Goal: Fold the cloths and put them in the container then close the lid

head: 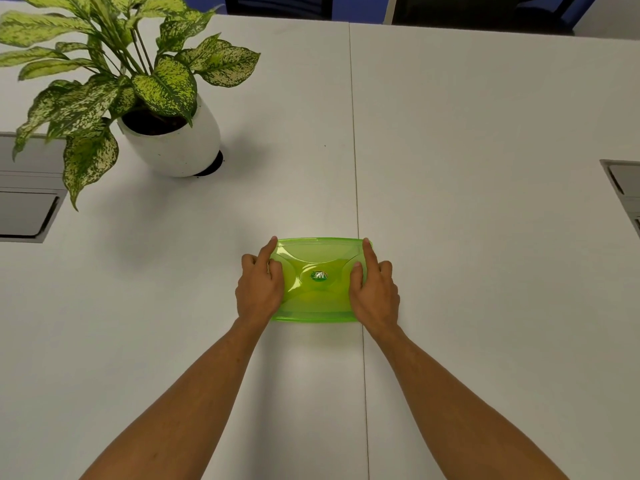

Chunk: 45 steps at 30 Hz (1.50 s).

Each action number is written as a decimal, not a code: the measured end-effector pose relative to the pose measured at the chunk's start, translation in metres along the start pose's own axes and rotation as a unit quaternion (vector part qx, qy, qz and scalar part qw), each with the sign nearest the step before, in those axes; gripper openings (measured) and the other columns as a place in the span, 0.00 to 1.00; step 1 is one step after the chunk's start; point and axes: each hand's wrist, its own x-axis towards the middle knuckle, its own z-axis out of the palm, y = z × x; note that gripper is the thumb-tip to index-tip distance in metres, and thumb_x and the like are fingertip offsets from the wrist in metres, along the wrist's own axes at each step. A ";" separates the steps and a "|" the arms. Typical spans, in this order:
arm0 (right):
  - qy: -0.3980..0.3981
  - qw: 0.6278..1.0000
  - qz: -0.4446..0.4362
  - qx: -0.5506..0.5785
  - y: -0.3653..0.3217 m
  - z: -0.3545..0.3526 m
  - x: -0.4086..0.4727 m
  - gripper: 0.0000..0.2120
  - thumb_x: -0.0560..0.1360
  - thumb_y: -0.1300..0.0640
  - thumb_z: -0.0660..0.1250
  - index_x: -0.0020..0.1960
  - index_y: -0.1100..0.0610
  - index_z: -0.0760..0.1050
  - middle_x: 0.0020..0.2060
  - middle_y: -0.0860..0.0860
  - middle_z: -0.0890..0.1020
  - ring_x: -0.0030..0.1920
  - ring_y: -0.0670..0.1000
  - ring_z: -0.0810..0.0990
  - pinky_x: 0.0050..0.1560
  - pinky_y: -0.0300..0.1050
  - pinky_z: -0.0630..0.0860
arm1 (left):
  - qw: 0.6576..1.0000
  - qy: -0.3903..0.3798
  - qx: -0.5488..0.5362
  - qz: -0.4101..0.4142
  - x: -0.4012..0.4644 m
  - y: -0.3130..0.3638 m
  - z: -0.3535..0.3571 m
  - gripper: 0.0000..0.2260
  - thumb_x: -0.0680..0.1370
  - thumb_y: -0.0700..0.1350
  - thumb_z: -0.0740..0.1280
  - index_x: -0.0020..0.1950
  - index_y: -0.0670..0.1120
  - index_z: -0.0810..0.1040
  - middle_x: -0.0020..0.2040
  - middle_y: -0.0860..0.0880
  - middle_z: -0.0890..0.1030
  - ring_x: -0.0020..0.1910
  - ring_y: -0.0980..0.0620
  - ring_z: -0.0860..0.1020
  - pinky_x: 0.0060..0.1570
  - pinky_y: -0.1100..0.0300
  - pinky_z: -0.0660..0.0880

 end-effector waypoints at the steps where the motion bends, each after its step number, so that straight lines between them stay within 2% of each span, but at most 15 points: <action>1: -0.001 1.000 0.004 0.004 0.001 0.001 0.001 0.23 0.80 0.45 0.52 0.75 0.40 0.54 0.50 0.56 0.72 0.42 0.61 0.78 0.46 0.55 0.77 | 1.000 0.000 0.002 -0.002 0.000 0.000 0.000 0.19 0.80 0.51 0.53 0.71 0.65 0.66 0.51 0.51 0.68 0.40 0.48 0.72 0.46 0.55 0.67; 9: -0.002 0.999 0.021 0.039 0.005 0.004 0.005 0.23 0.79 0.41 0.53 0.73 0.38 0.57 0.51 0.54 0.74 0.50 0.60 0.78 0.53 0.55 0.74 | 1.000 0.003 -0.013 -0.005 0.002 -0.002 0.002 0.18 0.81 0.55 0.54 0.70 0.66 0.67 0.51 0.51 0.69 0.43 0.49 0.72 0.49 0.54 0.67; 12: -0.003 0.999 0.022 0.033 0.006 0.007 0.005 0.23 0.79 0.40 0.52 0.73 0.38 0.56 0.51 0.54 0.74 0.49 0.60 0.78 0.52 0.55 0.74 | 1.000 0.005 -0.022 -0.003 0.003 -0.002 0.002 0.18 0.81 0.55 0.54 0.70 0.65 0.67 0.51 0.50 0.70 0.45 0.48 0.73 0.50 0.54 0.67; 18: 0.002 0.998 0.024 0.052 0.010 0.011 0.004 0.22 0.79 0.38 0.50 0.72 0.35 0.54 0.49 0.55 0.75 0.49 0.59 0.78 0.49 0.52 0.73 | 0.998 0.004 -0.058 0.030 0.005 -0.006 0.001 0.17 0.83 0.54 0.55 0.72 0.60 0.70 0.57 0.45 0.78 0.57 0.46 0.76 0.54 0.57 0.68; 21: 0.016 0.997 0.023 0.073 0.012 0.013 0.005 0.22 0.79 0.39 0.51 0.72 0.34 0.56 0.49 0.55 0.77 0.51 0.59 0.77 0.50 0.52 0.73 | 0.995 0.008 -0.089 0.033 0.006 -0.007 0.001 0.17 0.83 0.53 0.57 0.71 0.58 0.71 0.59 0.44 0.80 0.57 0.47 0.76 0.56 0.56 0.70; 25: 0.022 0.996 0.028 0.085 0.012 0.013 0.003 0.21 0.79 0.40 0.51 0.72 0.33 0.56 0.48 0.55 0.77 0.51 0.58 0.77 0.53 0.53 0.73 | 0.992 0.002 -0.124 0.026 0.006 -0.009 0.002 0.17 0.83 0.53 0.57 0.71 0.58 0.72 0.54 0.49 0.79 0.56 0.48 0.76 0.57 0.55 0.71; 27: 0.020 0.996 0.027 0.079 0.013 0.012 0.003 0.21 0.79 0.40 0.50 0.72 0.33 0.56 0.48 0.54 0.76 0.51 0.58 0.77 0.52 0.53 0.73 | 0.992 -0.002 -0.127 0.024 0.007 -0.011 0.002 0.17 0.83 0.54 0.57 0.71 0.59 0.72 0.54 0.48 0.79 0.55 0.50 0.76 0.57 0.55 0.71; 30: -0.001 0.999 0.029 0.041 0.010 0.010 0.003 0.21 0.79 0.39 0.48 0.72 0.33 0.53 0.50 0.54 0.75 0.49 0.60 0.78 0.50 0.54 0.73 | 0.996 -0.007 -0.082 0.027 0.008 -0.011 0.001 0.18 0.83 0.56 0.54 0.72 0.62 0.68 0.52 0.45 0.78 0.51 0.48 0.75 0.54 0.52 0.72; 33: -0.022 0.999 0.027 0.015 0.006 0.007 0.002 0.22 0.80 0.40 0.46 0.73 0.34 0.50 0.52 0.56 0.73 0.48 0.61 0.78 0.48 0.54 0.73 | 0.999 -0.031 -0.014 0.027 0.008 -0.008 -0.001 0.19 0.83 0.58 0.50 0.73 0.65 0.63 0.49 0.47 0.75 0.48 0.49 0.73 0.50 0.53 0.68; 36: -0.034 0.999 0.019 -0.012 0.003 0.000 0.001 0.24 0.80 0.39 0.47 0.75 0.38 0.50 0.56 0.58 0.73 0.55 0.61 0.74 0.53 0.56 0.72 | 0.997 -0.069 0.036 0.015 0.008 -0.005 -0.007 0.20 0.82 0.61 0.47 0.74 0.67 0.58 0.50 0.47 0.72 0.49 0.44 0.74 0.48 0.52 0.66; 38: -0.032 0.997 0.005 -0.071 0.000 -0.004 -0.002 0.27 0.79 0.37 0.47 0.76 0.41 0.49 0.64 0.61 0.70 0.62 0.63 0.70 0.60 0.60 0.67 | 0.992 -0.096 0.078 0.022 0.006 -0.002 -0.015 0.22 0.81 0.63 0.46 0.76 0.67 0.53 0.53 0.45 0.72 0.52 0.40 0.75 0.49 0.50 0.67; 41: -0.027 0.995 -0.013 -0.100 -0.011 -0.016 -0.006 0.30 0.77 0.34 0.44 0.76 0.41 0.45 0.73 0.63 0.62 0.71 0.63 0.62 0.67 0.64 0.59 | 0.988 -0.088 0.119 0.038 0.003 0.007 -0.028 0.25 0.81 0.63 0.47 0.77 0.63 0.48 0.62 0.39 0.72 0.59 0.38 0.74 0.57 0.44 0.70; 45: 0.018 0.990 -0.082 -0.109 -0.006 -0.035 -0.026 0.34 0.76 0.33 0.42 0.77 0.49 0.51 0.76 0.57 0.61 0.75 0.57 0.57 0.71 0.61 0.58 | 0.987 -0.008 0.133 0.091 -0.020 0.013 -0.040 0.26 0.82 0.59 0.53 0.79 0.52 0.56 0.71 0.39 0.69 0.69 0.38 0.68 0.64 0.42 0.67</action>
